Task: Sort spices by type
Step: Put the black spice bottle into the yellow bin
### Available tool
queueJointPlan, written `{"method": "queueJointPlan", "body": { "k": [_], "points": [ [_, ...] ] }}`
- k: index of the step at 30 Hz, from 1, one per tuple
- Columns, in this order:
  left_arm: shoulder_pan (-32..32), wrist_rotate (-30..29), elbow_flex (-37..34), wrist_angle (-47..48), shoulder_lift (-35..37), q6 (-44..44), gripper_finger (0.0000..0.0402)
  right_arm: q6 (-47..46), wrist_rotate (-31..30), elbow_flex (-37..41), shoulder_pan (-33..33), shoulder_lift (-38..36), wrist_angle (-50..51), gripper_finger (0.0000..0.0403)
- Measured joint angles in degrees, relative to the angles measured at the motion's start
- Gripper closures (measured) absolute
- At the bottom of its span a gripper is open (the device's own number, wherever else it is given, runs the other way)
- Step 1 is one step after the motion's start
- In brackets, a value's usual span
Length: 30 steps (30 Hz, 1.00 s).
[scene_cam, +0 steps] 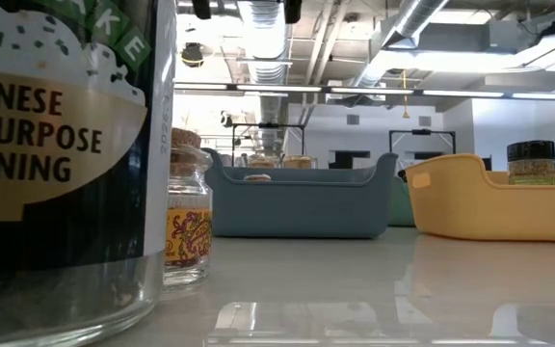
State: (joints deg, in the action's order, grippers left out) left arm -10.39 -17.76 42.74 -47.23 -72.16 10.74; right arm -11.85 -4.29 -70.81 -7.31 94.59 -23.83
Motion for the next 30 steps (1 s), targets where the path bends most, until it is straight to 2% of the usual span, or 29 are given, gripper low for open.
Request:
{"method": "queueJointPlan", "body": {
  "k": [4,12,23,30],
  "points": [
    [0.0,-0.55,0.0,0.36,-0.04,0.67,0.0159,-0.26,-0.12,0.0,0.0,0.0,0.05,0.0195],
    [0.0,-0.61,0.0,0.76,-0.07,-0.28,0.0234,-1.46,-0.32,0.0,0.24,0.0,1.24,0.0196],
    [0.02,-0.88,-0.11,0.97,-0.17,0.46,0.0222,-5.04,0.24,-0.24,0.94,-0.13,4.79,0.0193],
    [0.09,-1.69,-0.17,1.55,-0.23,-0.23,0.022,-11.76,1.75,-0.29,1.96,-0.28,9.13,0.0133]
  ]
}}
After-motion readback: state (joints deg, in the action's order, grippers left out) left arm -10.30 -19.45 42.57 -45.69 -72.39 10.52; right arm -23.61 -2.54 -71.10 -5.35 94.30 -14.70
